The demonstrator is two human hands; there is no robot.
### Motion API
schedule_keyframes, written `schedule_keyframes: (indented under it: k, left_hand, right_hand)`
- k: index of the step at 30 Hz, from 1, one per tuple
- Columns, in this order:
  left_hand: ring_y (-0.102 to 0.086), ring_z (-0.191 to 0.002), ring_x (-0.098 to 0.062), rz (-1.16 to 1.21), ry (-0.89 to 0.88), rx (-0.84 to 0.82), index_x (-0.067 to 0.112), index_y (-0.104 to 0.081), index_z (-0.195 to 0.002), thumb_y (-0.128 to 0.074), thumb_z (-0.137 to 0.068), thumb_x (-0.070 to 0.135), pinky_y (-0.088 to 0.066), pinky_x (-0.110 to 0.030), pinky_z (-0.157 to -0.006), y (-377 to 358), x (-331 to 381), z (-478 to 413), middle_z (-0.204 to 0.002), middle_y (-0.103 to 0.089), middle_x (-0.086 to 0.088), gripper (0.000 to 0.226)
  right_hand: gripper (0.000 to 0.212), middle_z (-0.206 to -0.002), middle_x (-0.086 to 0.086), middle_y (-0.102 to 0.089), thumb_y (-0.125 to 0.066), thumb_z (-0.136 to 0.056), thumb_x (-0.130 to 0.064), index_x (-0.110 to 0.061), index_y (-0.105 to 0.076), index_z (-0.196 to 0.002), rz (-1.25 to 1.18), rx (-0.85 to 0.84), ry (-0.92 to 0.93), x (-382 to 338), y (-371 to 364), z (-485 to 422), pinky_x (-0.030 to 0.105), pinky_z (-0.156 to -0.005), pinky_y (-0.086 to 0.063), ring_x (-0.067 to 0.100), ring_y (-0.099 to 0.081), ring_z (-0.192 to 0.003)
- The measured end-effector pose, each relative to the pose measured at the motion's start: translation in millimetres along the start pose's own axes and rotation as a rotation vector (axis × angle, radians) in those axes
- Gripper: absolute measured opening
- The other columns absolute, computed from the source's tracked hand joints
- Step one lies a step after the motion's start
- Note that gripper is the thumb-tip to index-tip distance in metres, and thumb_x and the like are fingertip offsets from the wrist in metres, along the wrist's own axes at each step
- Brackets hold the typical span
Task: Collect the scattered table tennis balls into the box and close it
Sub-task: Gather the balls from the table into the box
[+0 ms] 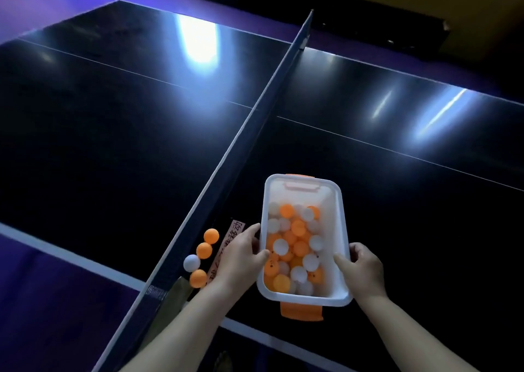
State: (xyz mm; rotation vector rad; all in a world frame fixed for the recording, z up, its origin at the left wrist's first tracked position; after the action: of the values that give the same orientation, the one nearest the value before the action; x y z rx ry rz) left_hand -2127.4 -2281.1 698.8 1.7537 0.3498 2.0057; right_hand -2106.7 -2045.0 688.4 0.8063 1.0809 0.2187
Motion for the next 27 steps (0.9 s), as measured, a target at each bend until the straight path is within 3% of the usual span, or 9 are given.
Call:
schedule_keyframes:
  k: [5, 10, 13, 16, 18, 21, 25, 27]
  left_hand:
    - [-0.058, -0.091, -0.004, 0.016, 0.021, -0.004, 0.026, -0.054, -0.124, -0.059, -0.087, 0.012, -0.053, -0.028, -0.083, -13.9, 8.8, -26.8, -0.089, -0.058, 0.019, 0.040]
    - [-0.059, -0.090, -0.001, 0.043, 0.056, 0.024, 0.034, -0.053, -0.119, -0.058, -0.089, 0.013, -0.050, -0.016, -0.075, -22.0, 11.7, -36.6, -0.092, -0.060, 0.016, 0.037]
    - [-0.058, -0.099, -0.004, 0.061, 0.107, 0.081, 0.026, -0.054, -0.125, -0.053, -0.094, 0.021, -0.048, -0.020, -0.083, -22.4, -2.0, -31.7, -0.106, -0.061, 0.011, 0.031]
    - [-0.056, -0.101, -0.004, 0.038, 0.182, 0.228, 0.020, -0.058, -0.119, -0.050, -0.095, 0.021, -0.048, -0.023, -0.087, -12.6, -27.6, -13.8, -0.109, -0.059, 0.011, 0.025]
    - [-0.059, -0.092, -0.007, -0.033, 0.244, 0.348, 0.016, -0.061, -0.109, -0.054, -0.093, 0.016, -0.052, -0.027, -0.081, -4.9, -46.6, 3.4, -0.098, -0.058, 0.011, 0.017]
    - [-0.052, -0.088, -0.014, -0.262, 0.323, 0.454, 0.011, -0.061, -0.102, -0.060, -0.088, 0.010, -0.050, -0.030, -0.071, 2.2, -75.9, 25.8, -0.095, -0.054, 0.003, 0.015]
    - [-0.040, -0.097, -0.012, -0.410, 0.411, 0.395, 0.017, -0.057, -0.115, -0.058, -0.089, 0.017, -0.041, -0.024, -0.078, 2.2, -99.1, 40.3, -0.107, -0.054, 0.004, 0.026]
    - [-0.038, -0.098, -0.009, -0.409, 0.416, 0.395, 0.019, -0.054, -0.122, -0.059, -0.089, 0.018, -0.039, -0.021, -0.082, 1.3, -103.2, 43.4, -0.111, -0.052, 0.006, 0.034]
  right_hand:
    - [0.009, -0.071, 0.003, -0.066, -0.067, -0.076, -0.016, -0.016, -0.058, -0.071, -0.017, -0.002, -0.034, -2.2, 4.6, -29.6, 0.038, -0.063, -0.052, 0.023, -0.064, -0.068]
    - [0.010, -0.077, 0.000, -0.065, -0.066, -0.078, -0.016, -0.017, -0.057, -0.083, -0.022, -0.067, -0.049, -3.1, 5.0, -42.5, 0.038, -0.064, -0.051, 0.023, -0.064, -0.072]
    - [0.050, -0.099, -0.004, -0.058, -0.070, -0.078, -0.024, -0.016, -0.048, -0.121, 0.046, -0.039, 0.010, -8.4, 6.9, -48.1, 0.033, -0.073, -0.046, 0.020, -0.058, -0.091]
    - [0.072, -0.128, 0.012, -0.050, -0.076, -0.073, -0.022, -0.004, -0.041, -0.133, 0.251, 0.093, 0.215, -22.7, 3.2, -56.3, 0.043, -0.097, -0.036, 0.032, -0.042, -0.120]
    - [0.066, -0.128, 0.016, -0.051, -0.077, -0.070, -0.015, -0.004, -0.046, -0.127, 0.289, 0.172, 0.379, -35.6, -5.5, -57.4, 0.047, -0.097, -0.034, 0.035, -0.040, -0.119]
    - [0.040, -0.111, 0.013, -0.060, -0.064, -0.073, -0.016, -0.008, -0.056, -0.111, 0.193, 0.196, 0.718, -57.3, -29.8, -48.7, 0.040, -0.091, -0.037, 0.026, -0.043, -0.107]
    - [0.017, -0.089, 0.002, -0.067, -0.054, -0.078, -0.016, -0.011, -0.070, -0.083, 0.047, -0.078, 1.045, -94.1, -72.0, -22.8, 0.026, -0.083, -0.046, 0.019, -0.054, -0.089]
    - [0.013, -0.082, -0.002, -0.068, -0.057, -0.081, -0.012, -0.013, -0.070, -0.079, 0.089, -0.248, 1.119, -109.1, -94.9, -11.1, 0.029, -0.069, -0.050, 0.018, -0.058, -0.080]
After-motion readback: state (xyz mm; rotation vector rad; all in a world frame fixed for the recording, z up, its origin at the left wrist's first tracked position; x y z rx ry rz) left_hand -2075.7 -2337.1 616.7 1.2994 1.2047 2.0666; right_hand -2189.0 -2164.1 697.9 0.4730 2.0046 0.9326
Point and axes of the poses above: each hand's wrist, its own z-axis away from the middle knuckle, its own y-axis out of the back of the hand, x = y × z, the point moved 1 cm from there along -z, towards the middle knuckle
